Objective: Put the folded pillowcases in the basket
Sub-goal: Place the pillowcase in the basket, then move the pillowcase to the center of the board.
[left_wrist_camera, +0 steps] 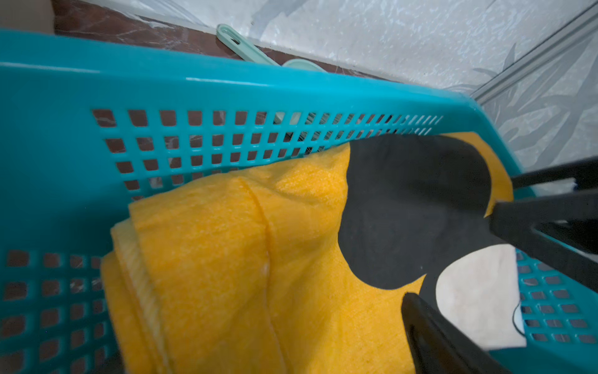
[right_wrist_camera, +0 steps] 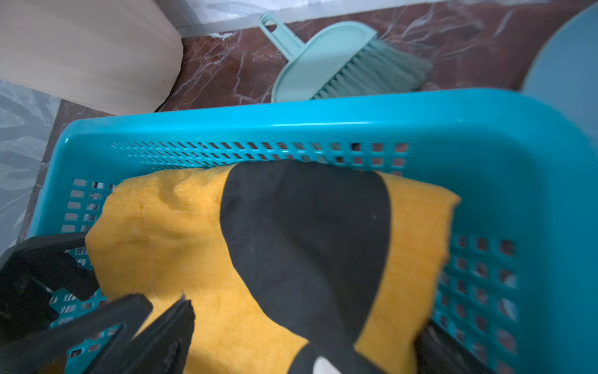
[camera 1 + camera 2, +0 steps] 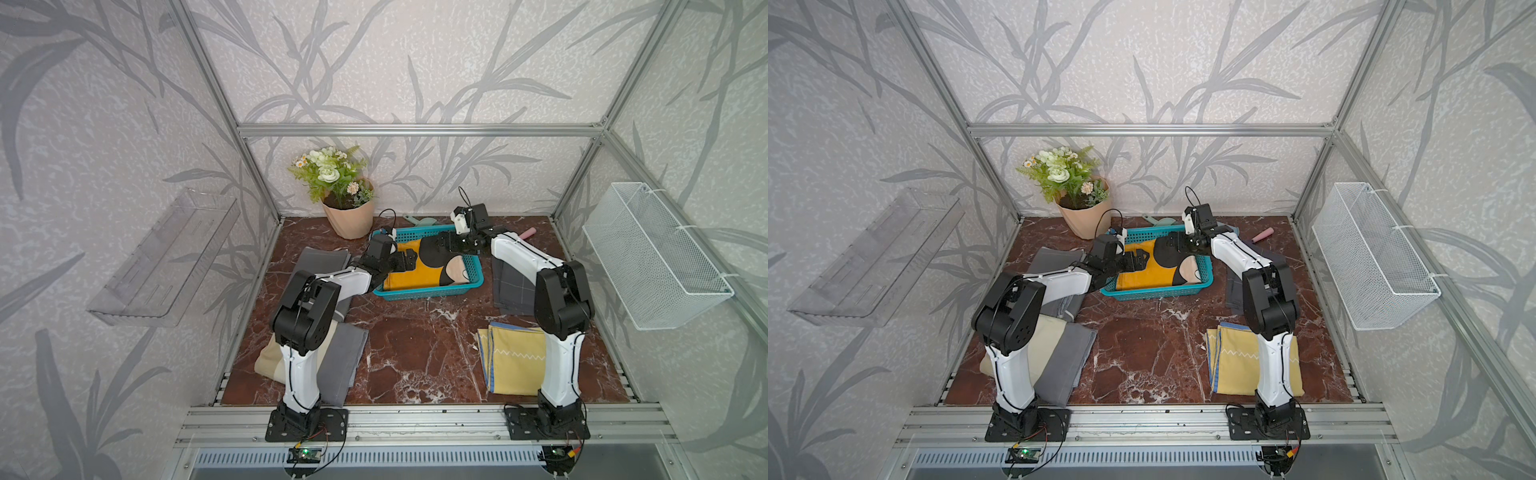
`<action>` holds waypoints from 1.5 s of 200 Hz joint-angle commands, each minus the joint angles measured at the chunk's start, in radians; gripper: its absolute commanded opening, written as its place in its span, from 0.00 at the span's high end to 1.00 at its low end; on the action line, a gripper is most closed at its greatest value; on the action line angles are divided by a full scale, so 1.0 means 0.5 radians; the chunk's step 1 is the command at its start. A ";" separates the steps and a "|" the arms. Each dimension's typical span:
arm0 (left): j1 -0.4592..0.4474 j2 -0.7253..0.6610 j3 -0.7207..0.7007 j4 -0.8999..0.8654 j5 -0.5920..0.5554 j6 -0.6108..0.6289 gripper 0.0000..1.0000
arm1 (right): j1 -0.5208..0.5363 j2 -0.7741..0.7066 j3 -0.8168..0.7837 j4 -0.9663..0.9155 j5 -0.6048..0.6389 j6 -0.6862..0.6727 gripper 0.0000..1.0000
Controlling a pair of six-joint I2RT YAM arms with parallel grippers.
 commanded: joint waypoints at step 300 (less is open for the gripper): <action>-1.418 0.062 -0.190 0.116 0.260 -0.568 0.00 | -0.522 -1.733 -1.358 -0.539 0.579 0.339 0.01</action>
